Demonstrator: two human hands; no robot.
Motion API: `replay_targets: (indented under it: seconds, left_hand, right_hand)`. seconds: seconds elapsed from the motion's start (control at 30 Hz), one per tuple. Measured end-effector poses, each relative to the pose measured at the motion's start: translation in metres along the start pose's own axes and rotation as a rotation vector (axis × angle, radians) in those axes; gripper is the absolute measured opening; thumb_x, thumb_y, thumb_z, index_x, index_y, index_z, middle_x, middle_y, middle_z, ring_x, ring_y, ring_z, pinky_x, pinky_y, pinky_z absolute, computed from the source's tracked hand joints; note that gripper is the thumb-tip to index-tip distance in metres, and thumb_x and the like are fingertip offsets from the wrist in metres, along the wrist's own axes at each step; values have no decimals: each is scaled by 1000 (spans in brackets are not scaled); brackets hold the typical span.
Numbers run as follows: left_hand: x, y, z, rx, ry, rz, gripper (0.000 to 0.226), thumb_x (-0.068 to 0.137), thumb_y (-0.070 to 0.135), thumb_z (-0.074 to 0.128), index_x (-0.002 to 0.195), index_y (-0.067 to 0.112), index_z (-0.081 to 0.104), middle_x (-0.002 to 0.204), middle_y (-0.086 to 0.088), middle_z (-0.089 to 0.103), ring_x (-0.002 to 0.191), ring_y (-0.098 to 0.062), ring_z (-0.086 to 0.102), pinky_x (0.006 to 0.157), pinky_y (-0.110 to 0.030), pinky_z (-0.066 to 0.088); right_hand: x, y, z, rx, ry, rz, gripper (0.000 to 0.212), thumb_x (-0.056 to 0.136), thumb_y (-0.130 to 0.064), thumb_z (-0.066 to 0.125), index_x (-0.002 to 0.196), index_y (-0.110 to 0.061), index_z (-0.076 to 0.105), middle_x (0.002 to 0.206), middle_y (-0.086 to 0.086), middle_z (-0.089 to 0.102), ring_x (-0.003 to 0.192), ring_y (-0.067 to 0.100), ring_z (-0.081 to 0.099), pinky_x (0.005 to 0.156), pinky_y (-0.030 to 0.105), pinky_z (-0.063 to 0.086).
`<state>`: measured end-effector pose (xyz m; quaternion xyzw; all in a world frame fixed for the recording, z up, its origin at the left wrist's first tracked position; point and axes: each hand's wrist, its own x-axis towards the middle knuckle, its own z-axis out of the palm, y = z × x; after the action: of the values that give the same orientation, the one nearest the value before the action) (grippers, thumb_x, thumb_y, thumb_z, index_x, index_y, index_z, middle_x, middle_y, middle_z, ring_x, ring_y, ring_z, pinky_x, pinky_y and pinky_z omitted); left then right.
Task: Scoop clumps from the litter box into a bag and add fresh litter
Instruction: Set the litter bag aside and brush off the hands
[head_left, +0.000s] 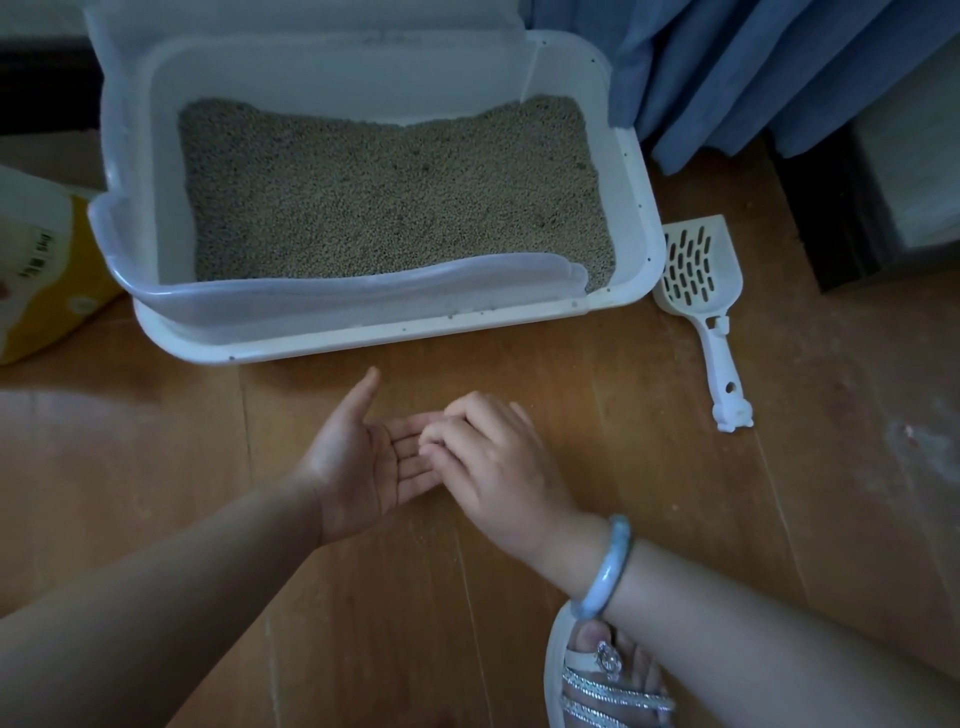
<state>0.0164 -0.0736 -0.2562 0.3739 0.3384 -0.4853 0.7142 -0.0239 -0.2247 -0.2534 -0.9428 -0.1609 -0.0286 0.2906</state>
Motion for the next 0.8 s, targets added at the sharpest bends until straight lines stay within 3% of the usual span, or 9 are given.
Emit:
replay_targets:
  seconds: [0.07, 0.17, 0.3, 0.53, 0.67, 0.8]
  left_hand:
    - [-1, 0, -2, -5, 1, 4, 80, 88, 68, 29, 114, 0, 62, 93, -14, 71, 79, -21, 71, 67, -30, 60]
    - [-1, 2, -7, -44, 18, 0, 81, 88, 68, 30, 116, -2, 59, 109, -18, 69, 96, -26, 70, 84, -36, 56]
    - [-1, 5, -13, -57, 38, -2, 81, 88, 67, 30, 119, -2, 57, 114, -19, 67, 103, -27, 67, 92, -38, 50]
    - [-2, 4, -11, -48, 44, -2, 80, 89, 66, 29, 120, -2, 56, 115, -19, 66, 104, -27, 66, 94, -38, 46]
    - [-1, 2, -12, -48, 44, 1, 80, 89, 66, 29, 120, -2, 57, 115, -19, 66, 106, -27, 66, 96, -39, 45]
    - [0, 3, -12, -52, 42, 4, 80, 89, 66, 30, 120, -2, 57, 115, -19, 66, 106, -27, 66, 97, -40, 45]
  right_hand:
    - [-6, 5, 1, 34, 5, 1, 15, 89, -23, 56, 94, -16, 69, 90, 0, 60, 83, 17, 56, 73, 31, 38]
    - [-19, 27, 0, 110, 90, 131, 13, 88, -21, 61, 95, -16, 70, 90, -1, 61, 82, 13, 57, 75, 27, 45]
    - [-32, 76, -4, -71, 105, 332, 21, 86, -33, 56, 91, -18, 71, 87, -1, 62, 78, 18, 59, 69, 41, 50]
    - [-26, 98, -2, -275, 38, 279, 14, 82, -29, 66, 91, -20, 72, 84, -4, 63, 77, 18, 56, 68, 32, 41]
    - [-20, 102, 1, -320, 27, 188, 10, 83, -27, 62, 82, -20, 70, 80, -5, 63, 73, 19, 56, 64, 34, 40]
    - [-18, 101, 3, -351, -9, 202, 22, 89, -30, 46, 83, -18, 63, 82, -1, 59, 73, 19, 55, 67, 32, 39]
